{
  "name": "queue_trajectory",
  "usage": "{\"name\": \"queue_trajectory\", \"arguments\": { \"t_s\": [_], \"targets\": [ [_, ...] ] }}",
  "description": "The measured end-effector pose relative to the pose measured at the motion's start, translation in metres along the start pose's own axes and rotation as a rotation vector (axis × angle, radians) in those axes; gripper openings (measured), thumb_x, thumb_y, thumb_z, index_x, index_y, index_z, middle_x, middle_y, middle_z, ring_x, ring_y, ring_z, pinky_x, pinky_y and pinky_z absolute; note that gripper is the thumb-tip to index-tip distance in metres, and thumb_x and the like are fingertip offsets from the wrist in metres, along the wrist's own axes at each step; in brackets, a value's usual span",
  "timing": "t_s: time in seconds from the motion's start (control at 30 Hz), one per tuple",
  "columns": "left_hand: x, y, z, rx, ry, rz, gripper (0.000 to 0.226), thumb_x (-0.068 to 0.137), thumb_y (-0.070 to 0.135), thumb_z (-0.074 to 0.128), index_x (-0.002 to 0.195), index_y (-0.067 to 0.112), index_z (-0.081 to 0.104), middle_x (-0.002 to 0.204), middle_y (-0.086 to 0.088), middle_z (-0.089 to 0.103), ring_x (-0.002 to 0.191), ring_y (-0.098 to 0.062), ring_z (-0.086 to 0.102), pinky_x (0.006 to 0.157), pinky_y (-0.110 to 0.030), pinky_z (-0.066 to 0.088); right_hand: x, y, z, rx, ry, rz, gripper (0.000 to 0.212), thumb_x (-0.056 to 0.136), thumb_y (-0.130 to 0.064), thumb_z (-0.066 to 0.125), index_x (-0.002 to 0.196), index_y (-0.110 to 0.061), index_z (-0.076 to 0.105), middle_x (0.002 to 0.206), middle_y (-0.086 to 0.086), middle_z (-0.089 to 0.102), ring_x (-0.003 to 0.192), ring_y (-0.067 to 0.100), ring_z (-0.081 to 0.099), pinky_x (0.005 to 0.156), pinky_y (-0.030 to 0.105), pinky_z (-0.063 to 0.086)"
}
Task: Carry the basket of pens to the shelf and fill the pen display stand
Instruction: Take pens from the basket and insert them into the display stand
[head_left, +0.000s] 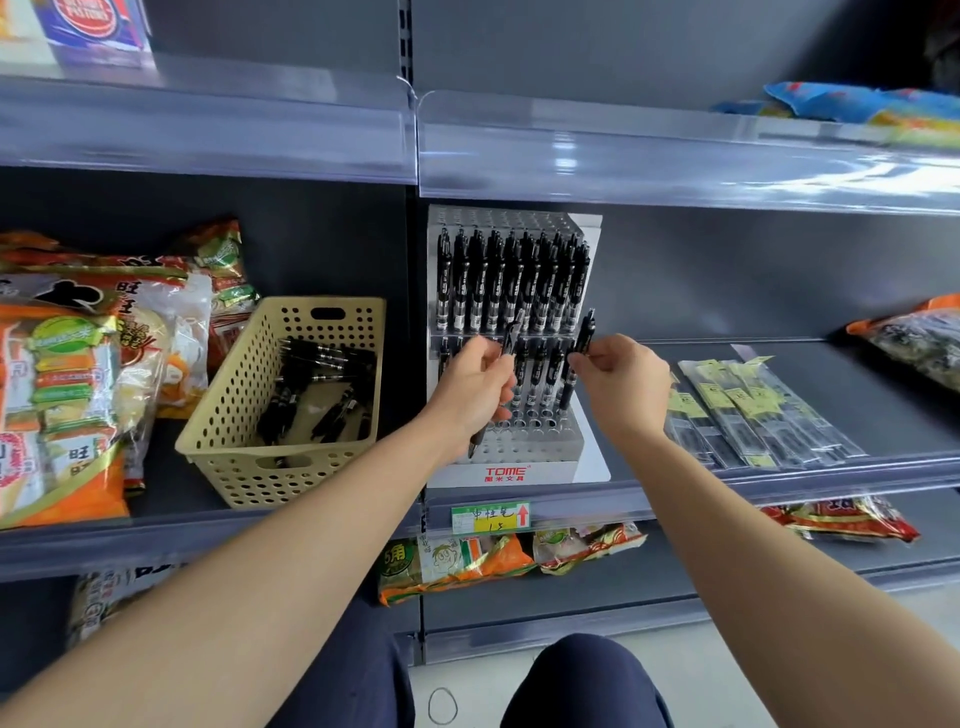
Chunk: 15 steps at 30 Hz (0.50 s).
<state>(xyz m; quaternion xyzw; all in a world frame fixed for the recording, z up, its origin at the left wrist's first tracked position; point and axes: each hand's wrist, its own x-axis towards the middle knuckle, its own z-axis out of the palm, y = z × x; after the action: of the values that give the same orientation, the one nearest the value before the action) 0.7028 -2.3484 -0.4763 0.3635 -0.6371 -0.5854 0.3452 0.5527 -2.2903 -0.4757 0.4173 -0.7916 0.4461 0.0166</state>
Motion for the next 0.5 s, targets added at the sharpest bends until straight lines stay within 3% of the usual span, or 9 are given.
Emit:
{"name": "queue_trajectory", "arguments": {
  "t_s": [0.17,0.33,0.5],
  "targets": [
    [0.002,-0.004,0.002,0.025,0.063,0.026,0.013,0.097,0.013,0.052,0.109,0.009,0.052,0.103,-0.012,0.057,0.085,-0.014,0.058,0.079,-0.035,0.058,0.002,-0.002,0.001,-0.044,0.016,-0.021,0.021,0.088,-0.024,0.066,0.099,-0.007,0.069,0.09,0.005,0.073,0.081,0.021,0.064,0.067,0.023,0.039],
    [0.003,-0.002,0.004,0.037,0.094,0.053,0.009,0.095,0.013,0.057,0.104,0.013,0.055,0.111,-0.014,0.059,0.092,-0.016,0.061,0.078,-0.031,0.059,0.002,0.007,0.007,-0.137,-0.046,0.018,0.017,0.086,-0.025,0.066,0.094,-0.01,0.07,0.084,0.006,0.072,0.076,0.024,0.062,0.059,0.023,0.036],
    [0.002,-0.001,0.005,0.037,0.101,0.05,0.008,0.094,0.013,0.058,0.097,0.02,0.054,0.107,-0.01,0.057,0.103,-0.026,0.061,0.085,-0.04,0.057,0.001,0.02,0.016,-0.244,-0.129,0.061,0.019,0.086,-0.029,0.066,0.08,-0.011,0.07,0.065,0.002,0.062,0.062,0.023,0.056,0.046,0.015,0.03]
  ]
}}
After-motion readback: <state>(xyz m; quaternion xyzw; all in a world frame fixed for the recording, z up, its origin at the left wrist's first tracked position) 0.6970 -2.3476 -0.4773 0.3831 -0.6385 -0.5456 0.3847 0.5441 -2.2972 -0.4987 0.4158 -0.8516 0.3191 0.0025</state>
